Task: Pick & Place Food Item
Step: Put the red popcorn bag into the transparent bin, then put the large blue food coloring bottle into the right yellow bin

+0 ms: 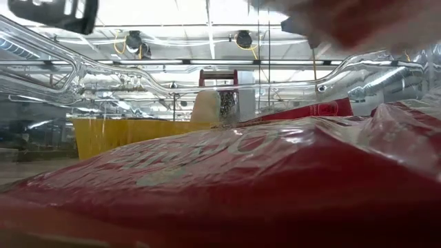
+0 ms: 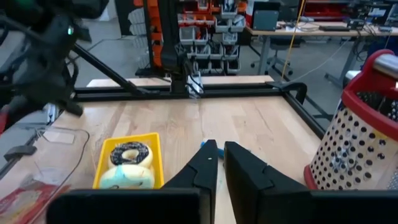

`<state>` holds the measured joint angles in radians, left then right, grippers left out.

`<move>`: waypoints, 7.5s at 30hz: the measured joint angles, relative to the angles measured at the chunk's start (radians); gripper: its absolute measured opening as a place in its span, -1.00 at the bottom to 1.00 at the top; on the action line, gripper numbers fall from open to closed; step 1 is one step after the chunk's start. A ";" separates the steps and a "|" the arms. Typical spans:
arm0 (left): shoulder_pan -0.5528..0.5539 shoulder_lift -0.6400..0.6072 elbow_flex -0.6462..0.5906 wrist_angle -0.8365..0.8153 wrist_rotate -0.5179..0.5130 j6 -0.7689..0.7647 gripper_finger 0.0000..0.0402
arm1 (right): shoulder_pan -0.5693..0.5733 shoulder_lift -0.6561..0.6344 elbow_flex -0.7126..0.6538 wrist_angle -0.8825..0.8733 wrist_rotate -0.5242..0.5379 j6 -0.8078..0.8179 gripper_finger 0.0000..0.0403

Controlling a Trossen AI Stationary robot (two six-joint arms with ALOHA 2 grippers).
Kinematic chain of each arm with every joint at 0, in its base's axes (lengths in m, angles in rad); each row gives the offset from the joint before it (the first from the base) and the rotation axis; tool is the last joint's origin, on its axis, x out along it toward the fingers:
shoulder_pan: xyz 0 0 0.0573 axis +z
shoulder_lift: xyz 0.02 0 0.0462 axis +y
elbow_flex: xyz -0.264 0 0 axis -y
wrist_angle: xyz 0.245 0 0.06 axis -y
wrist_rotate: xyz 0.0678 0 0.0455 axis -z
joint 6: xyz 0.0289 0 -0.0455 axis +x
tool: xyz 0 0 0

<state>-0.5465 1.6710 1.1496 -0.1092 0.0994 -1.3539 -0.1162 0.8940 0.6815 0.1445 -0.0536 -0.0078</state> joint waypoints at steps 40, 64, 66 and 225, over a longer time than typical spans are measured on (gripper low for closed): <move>0.098 0.045 0.000 -0.017 0.129 0.122 0.50 | 0.000 0.000 -0.001 0.003 0.000 -0.004 -0.90; 0.101 -0.051 0.000 -0.215 0.133 -0.033 0.61 | 0.000 0.000 -0.001 -0.015 0.000 -0.031 -0.90; 0.099 -0.050 0.000 -0.288 0.107 -0.073 0.61 | 0.000 0.000 -0.001 -0.016 0.000 -0.031 -0.90; 0.519 -0.045 -0.493 0.093 0.001 0.963 0.10 | -0.085 0.155 -0.475 0.899 0.107 -0.083 0.02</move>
<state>-0.0280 1.6264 0.6563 -0.0159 0.1003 -0.3904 -0.2012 1.0489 0.2070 1.0431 0.0536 -0.0910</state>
